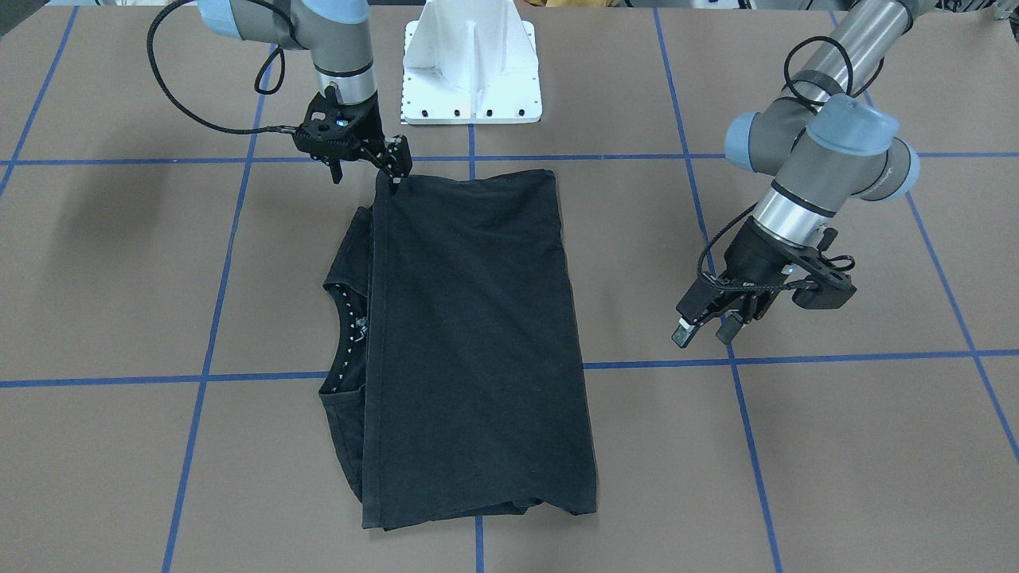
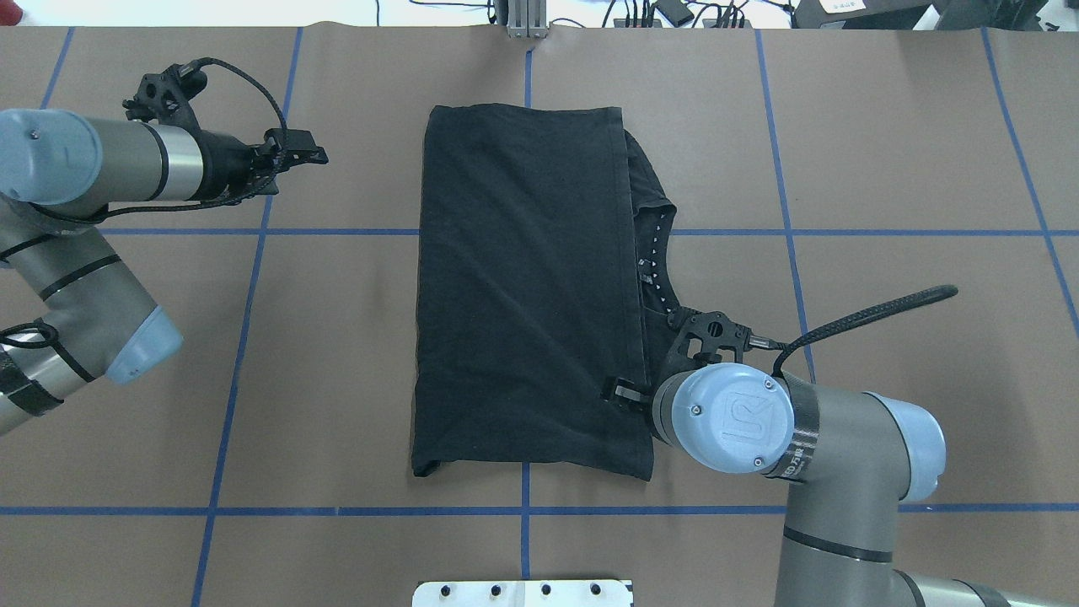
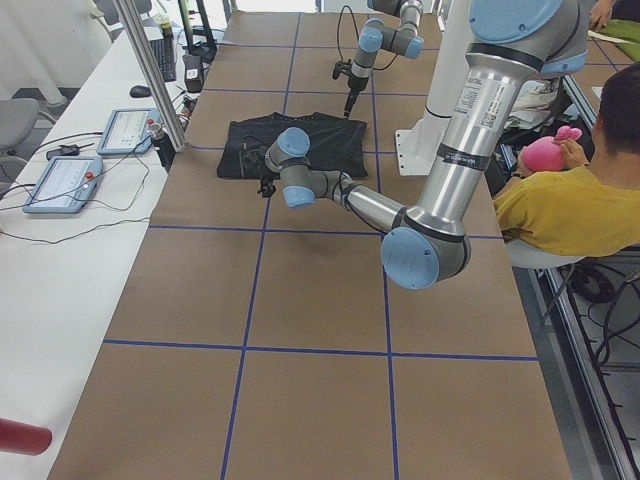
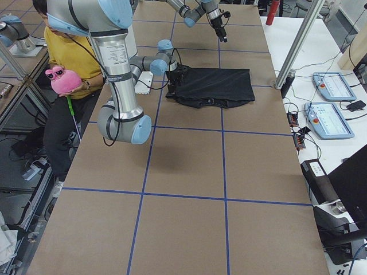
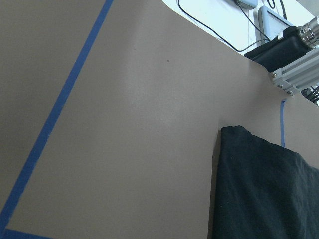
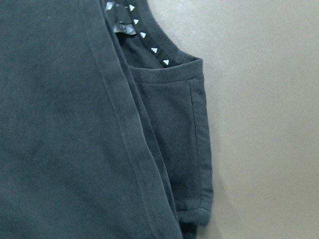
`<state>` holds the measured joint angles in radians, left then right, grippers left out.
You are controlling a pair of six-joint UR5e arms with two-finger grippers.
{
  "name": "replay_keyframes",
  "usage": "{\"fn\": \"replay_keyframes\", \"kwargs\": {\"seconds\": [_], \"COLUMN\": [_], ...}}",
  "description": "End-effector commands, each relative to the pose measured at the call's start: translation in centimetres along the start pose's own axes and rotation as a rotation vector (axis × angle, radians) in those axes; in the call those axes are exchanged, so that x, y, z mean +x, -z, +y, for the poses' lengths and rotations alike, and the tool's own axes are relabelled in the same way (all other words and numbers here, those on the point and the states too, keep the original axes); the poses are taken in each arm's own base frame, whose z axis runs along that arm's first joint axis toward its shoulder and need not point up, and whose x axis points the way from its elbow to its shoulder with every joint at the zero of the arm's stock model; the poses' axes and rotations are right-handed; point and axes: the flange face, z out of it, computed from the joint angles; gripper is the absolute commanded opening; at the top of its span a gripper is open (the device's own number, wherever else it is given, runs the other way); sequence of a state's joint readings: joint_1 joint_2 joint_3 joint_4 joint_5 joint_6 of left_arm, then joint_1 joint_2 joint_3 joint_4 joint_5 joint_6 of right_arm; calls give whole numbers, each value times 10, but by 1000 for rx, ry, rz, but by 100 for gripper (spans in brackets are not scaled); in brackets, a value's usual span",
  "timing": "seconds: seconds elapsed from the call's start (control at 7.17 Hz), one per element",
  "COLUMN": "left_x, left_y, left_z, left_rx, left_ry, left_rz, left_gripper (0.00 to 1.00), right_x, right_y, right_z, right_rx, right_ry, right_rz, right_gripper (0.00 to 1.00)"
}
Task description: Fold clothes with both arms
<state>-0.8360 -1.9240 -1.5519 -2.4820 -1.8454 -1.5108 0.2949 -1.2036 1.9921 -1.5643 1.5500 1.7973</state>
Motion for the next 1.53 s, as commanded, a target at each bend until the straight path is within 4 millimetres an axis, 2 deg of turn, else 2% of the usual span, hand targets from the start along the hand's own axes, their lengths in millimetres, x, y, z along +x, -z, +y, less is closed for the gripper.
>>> {"fn": "replay_keyframes", "kwargs": {"seconds": [0.0,0.14,0.42,0.7,1.39], "left_x": [1,1,2,3,4], "left_y": [-1,-1,-4,-5,-7], "left_z": [2,3,8,10,14], "left_rx": [-3,-4,-10,-13,-17], "left_ry": [6,7,4,4,14], "left_rz": [1,1,2,4,3], "left_gripper": [100,100,100,100,100], "right_x": [0,-1,6,18,19], "right_y": [-40,-40,-40,-47,-48], "right_z": [-3,-10,-13,-16,-11], "right_rx": [-3,7,13,23,24], "right_ry": [-325,-367,-372,-372,-395], "right_rz": [-101,-105,-94,-71,-49], "right_gripper": [99,96,94,92,92]}}
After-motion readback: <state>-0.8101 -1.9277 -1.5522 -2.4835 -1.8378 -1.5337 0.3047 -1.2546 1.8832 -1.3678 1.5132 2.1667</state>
